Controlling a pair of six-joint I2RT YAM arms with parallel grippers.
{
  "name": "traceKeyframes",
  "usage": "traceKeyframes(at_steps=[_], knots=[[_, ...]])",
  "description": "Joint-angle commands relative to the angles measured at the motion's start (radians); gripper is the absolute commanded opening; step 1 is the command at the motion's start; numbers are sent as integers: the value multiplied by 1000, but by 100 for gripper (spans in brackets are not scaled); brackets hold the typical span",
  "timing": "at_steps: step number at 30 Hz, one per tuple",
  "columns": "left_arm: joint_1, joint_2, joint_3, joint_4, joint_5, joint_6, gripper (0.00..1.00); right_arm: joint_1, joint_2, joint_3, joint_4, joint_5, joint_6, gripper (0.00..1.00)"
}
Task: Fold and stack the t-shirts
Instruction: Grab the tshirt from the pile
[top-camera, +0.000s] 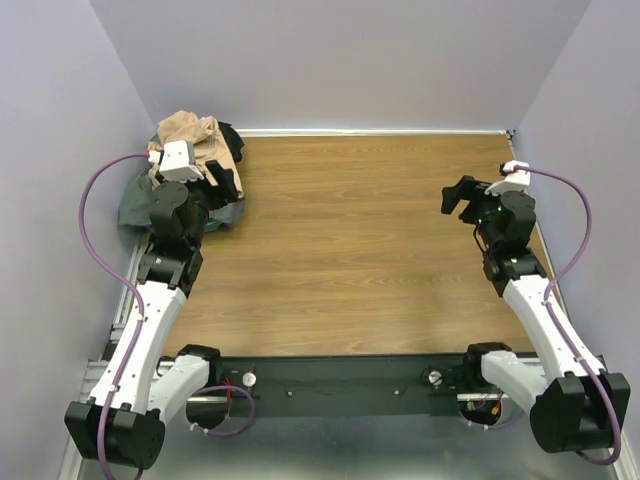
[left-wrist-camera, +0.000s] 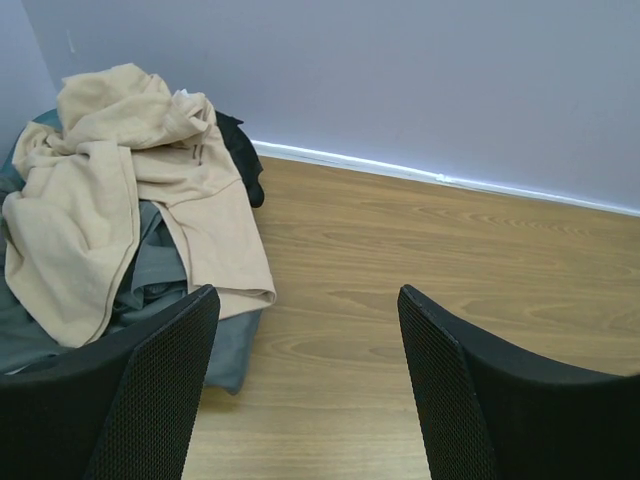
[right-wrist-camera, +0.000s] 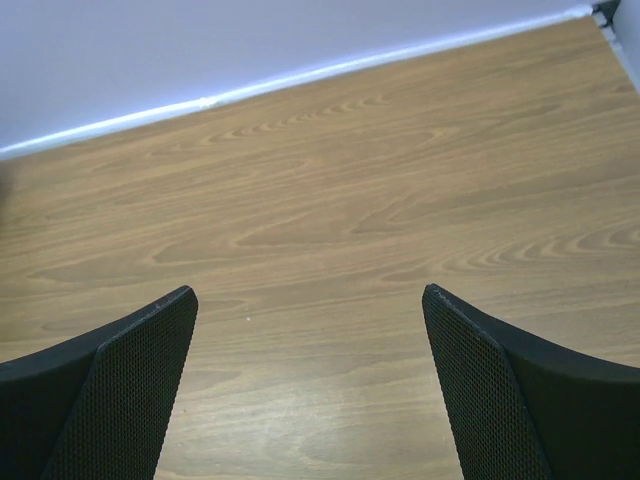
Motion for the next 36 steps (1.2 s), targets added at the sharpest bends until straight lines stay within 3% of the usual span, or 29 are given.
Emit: traceKeyframes(at_steps=[1,6,10,14,24,36], knots=[[-3,7,10,8,-58,1,80,-3,-54,-18,-25,-10,-13,100],[6,50,26,26,-130,-6,90,-5,-51,-5,-39,-19,-8,100],[100,207,105,44,-60,25,94,-5,7,21,-54,-59,4,100],[218,379,232,44,-6,31,93,-5,61,40,-54,-100,39,100],[261,835,510,9,-63,96,91,-5,200,114,-53,-175,56,100],[270,1058,670,-5,-167,80,88,-5,298,147,-51,-145,9,100]])
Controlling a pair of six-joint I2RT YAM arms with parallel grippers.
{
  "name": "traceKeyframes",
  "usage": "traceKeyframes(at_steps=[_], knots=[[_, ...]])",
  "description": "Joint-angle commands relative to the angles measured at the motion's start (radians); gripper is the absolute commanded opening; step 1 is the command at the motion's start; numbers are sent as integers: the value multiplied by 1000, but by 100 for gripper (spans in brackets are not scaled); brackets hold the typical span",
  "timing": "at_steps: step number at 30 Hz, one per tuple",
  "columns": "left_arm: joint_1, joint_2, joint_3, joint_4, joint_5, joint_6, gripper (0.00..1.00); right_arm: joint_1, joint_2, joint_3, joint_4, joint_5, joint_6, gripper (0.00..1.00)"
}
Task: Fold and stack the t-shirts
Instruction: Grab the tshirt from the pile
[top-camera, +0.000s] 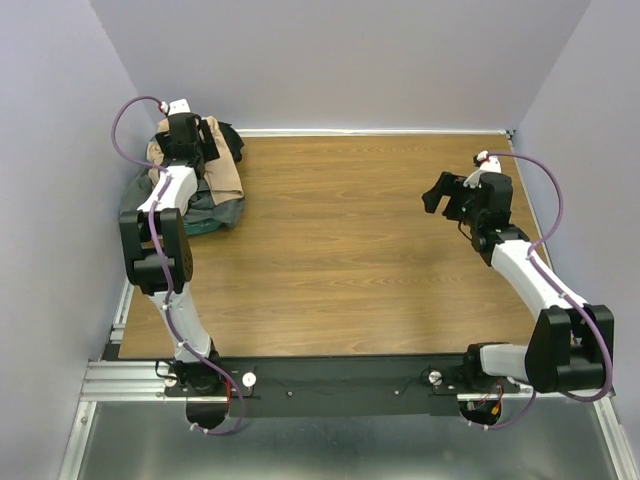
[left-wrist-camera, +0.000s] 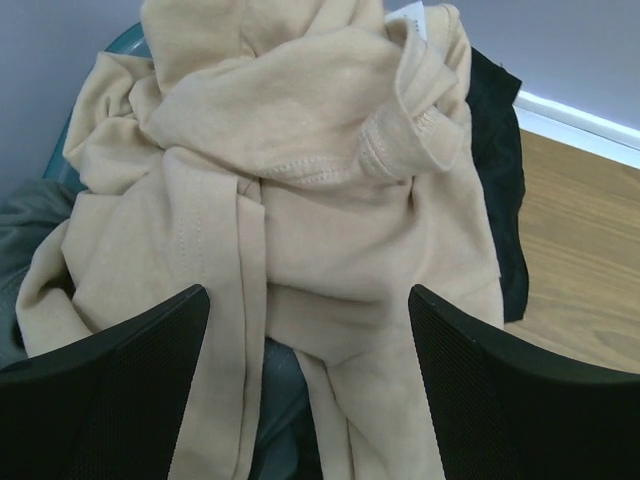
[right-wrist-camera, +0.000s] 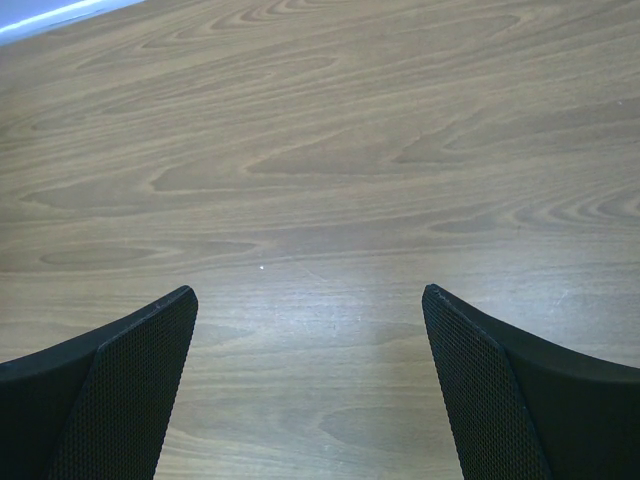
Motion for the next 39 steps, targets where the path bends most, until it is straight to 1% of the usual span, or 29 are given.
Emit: traceKeyframes(at_steps=[1,3,5,6,8,9,12,13,14,15,16,18,24,27,31,35,36,39], knots=[[13,47,62,-4,-91,6,88,-3,18,45,-7,2,-28,100],[22,65,80,-4,-96,10,87,-3,28,45,-6,3,-30,100],[32,91,91,-10,-95,11,81,-4,32,48,-4,5,-33,100],[33,97,96,-10,-92,12,74,-3,40,50,-4,6,-33,100],[36,113,102,-10,-84,17,63,-3,46,51,-4,6,-36,100],[38,120,106,-10,-82,20,49,-3,52,53,-4,5,-36,100],[38,131,116,-11,-79,38,31,-4,64,56,-3,2,-39,100],[38,134,117,-14,-79,43,19,-4,67,57,-3,-1,-39,100],[39,134,117,-16,-79,46,14,-3,71,57,-1,-7,-39,100],[39,128,122,-20,-70,50,3,-3,74,57,-1,-9,-40,100],[39,121,123,-31,-68,50,0,-4,74,59,-1,-13,-40,100],[39,90,108,-33,-46,47,0,-4,75,60,-1,-15,-40,99],[33,-120,79,-11,23,47,0,-4,66,59,-1,-12,-40,98],[19,-255,74,-11,27,46,0,-4,51,60,-3,5,-45,98],[1,-353,86,-10,36,50,0,-4,25,60,-3,36,-37,98],[-17,-427,132,-33,111,60,0,-3,-15,63,-3,52,-24,98],[-25,-442,155,-39,147,64,0,-3,-24,62,-4,54,-21,98],[-76,-516,175,-31,217,78,0,-4,-66,56,-4,46,4,98]])
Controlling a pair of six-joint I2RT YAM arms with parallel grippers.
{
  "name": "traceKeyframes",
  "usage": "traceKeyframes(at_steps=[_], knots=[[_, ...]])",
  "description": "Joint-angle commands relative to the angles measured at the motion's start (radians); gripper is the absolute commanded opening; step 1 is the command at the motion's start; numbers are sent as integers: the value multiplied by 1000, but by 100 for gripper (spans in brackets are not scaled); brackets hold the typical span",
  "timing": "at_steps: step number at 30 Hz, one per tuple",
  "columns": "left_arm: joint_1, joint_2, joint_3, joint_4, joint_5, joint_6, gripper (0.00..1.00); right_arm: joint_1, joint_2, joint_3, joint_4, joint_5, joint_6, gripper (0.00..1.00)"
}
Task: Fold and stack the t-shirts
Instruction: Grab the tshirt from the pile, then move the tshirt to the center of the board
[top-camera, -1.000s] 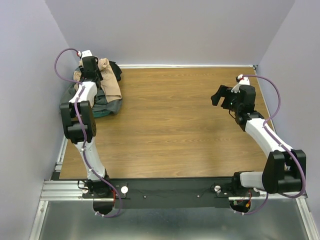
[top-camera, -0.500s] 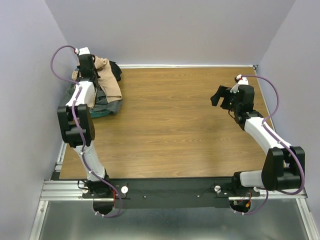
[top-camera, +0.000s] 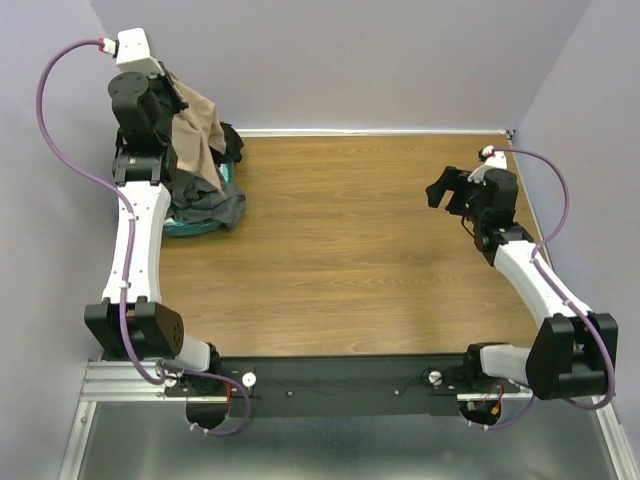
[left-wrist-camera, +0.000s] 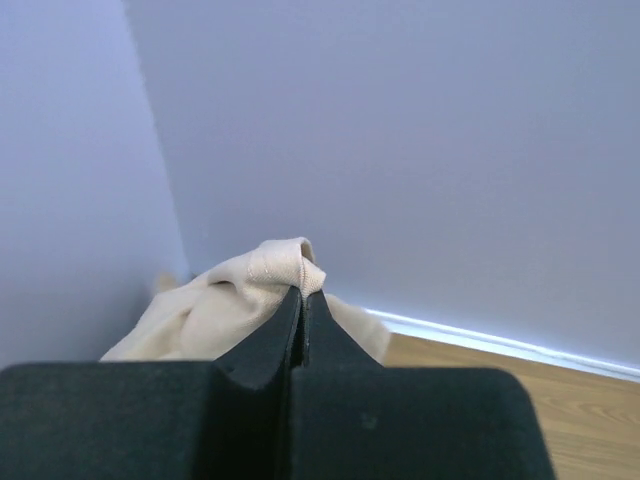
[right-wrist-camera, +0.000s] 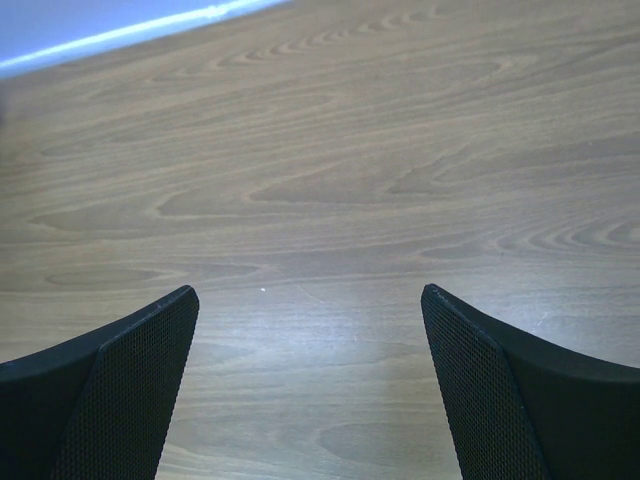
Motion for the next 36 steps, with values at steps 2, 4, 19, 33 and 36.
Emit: traceKeyframes(at_steps=[2,4,19,33,36], knots=[[-116,-121,54,20,178,35,0,-3,-92,17,-6,4,44,98],[-187,-159,66,28,234,30,0,-3,-114,3,-10,-25,55,98],[-405,-215,-128,288,510,-212,0,-5,-327,-54,-101,-74,84,99],[-425,-147,-665,250,225,-181,58,-5,-375,-141,-202,-189,94,96],[-431,-215,-837,273,189,-187,60,-3,-367,-185,-230,-252,114,89]])
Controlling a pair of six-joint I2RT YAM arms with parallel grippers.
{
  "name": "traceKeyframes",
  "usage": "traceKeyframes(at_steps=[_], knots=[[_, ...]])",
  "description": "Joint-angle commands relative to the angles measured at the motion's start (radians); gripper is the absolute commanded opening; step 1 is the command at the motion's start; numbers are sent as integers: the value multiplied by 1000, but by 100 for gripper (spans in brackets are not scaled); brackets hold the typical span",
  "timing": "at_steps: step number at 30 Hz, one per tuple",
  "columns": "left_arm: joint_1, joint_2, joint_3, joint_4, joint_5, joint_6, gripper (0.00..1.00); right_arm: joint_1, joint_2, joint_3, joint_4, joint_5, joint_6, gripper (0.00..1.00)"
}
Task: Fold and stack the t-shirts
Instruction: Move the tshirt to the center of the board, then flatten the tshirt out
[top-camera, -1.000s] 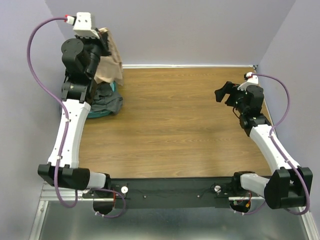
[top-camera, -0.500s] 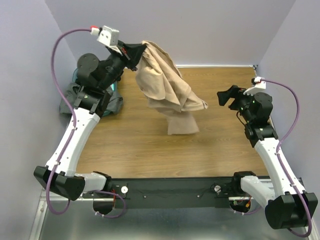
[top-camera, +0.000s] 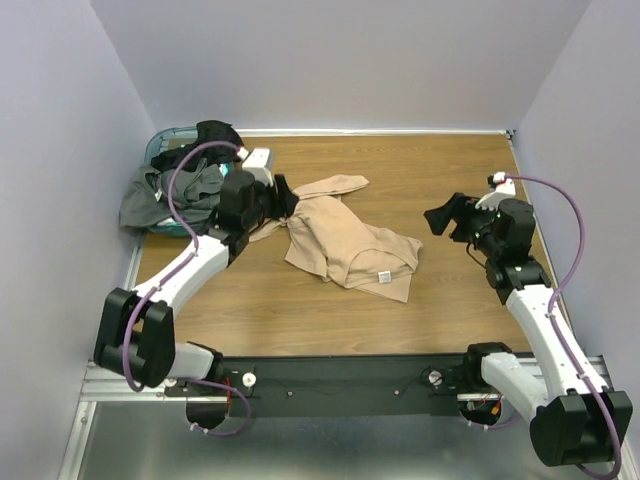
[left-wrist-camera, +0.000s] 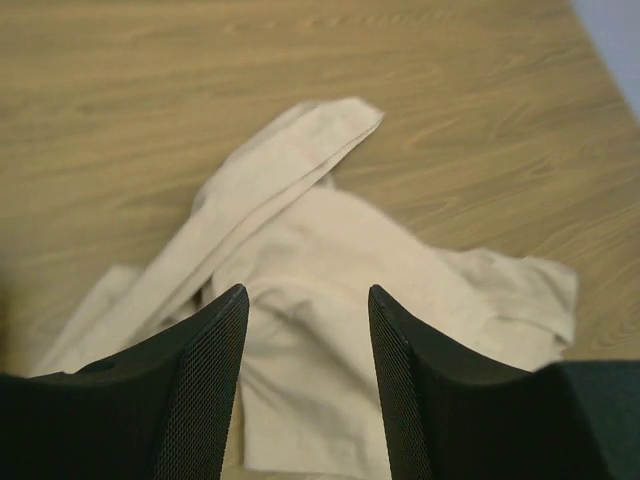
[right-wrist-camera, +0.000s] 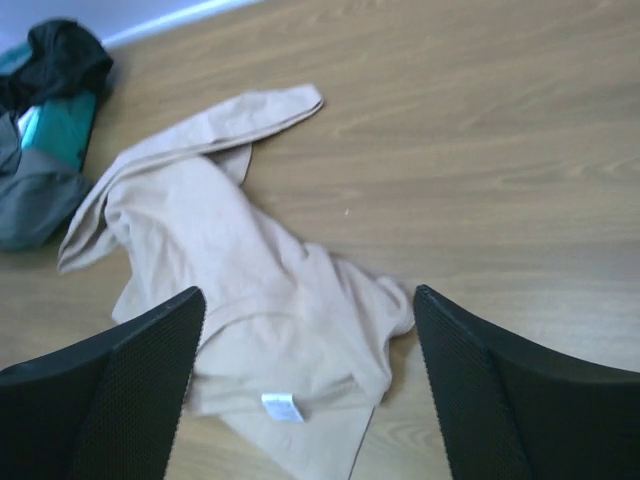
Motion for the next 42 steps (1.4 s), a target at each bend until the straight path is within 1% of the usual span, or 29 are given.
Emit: traceKeyframes(at_steps=[1,3,4,5,6,7,10,11,13,14,15,17,18,19,22,28,32,33,38,41,42], knots=[[-12,-122,-149,46,-108,6,60,0,3,-67,-72,-124,46,86],[-12,-143,-198,40,-151,8,60,41,9,-95,-76,-138,59,83],[-12,-157,-239,34,-180,8,61,106,7,-115,-77,-117,80,82],[-12,-162,-256,34,-197,6,61,154,9,-123,-76,-88,88,82],[-12,-166,-270,34,-215,6,62,208,9,-126,-74,-17,100,82],[-12,-165,-287,35,-243,6,62,321,25,-129,-71,18,131,82],[-11,-143,-292,35,-280,-6,62,484,64,-136,-36,136,198,82],[-11,-137,-290,35,-283,-7,62,585,81,-135,-28,165,215,82],[-7,-122,-284,37,-290,-15,62,683,156,-129,0,253,243,81],[-6,-117,-284,40,-289,-12,62,769,188,-118,24,277,263,81],[-4,-116,-283,43,-278,-9,62,805,266,-112,33,314,269,81],[-1,-116,-282,52,-271,-8,62,881,350,-92,61,348,289,79],[0,-116,-282,54,-263,-6,62,898,390,-69,64,386,295,78],[2,-120,-282,52,-261,-6,62,920,465,-54,67,399,301,77],[3,-132,-286,45,-266,-1,62,934,553,-14,79,468,306,76],[5,-152,-293,42,-289,2,62,937,589,34,95,567,278,70],[5,-143,-283,40,-278,8,62,935,639,75,93,586,248,67],[5,-140,-282,40,-272,9,62,937,670,84,122,586,244,66],[5,-136,-286,37,-274,12,62,937,747,115,121,608,264,57],[5,-143,-287,32,-277,15,62,935,756,115,121,620,266,30],[5,-145,-287,32,-280,16,62,935,750,109,119,643,267,12]])
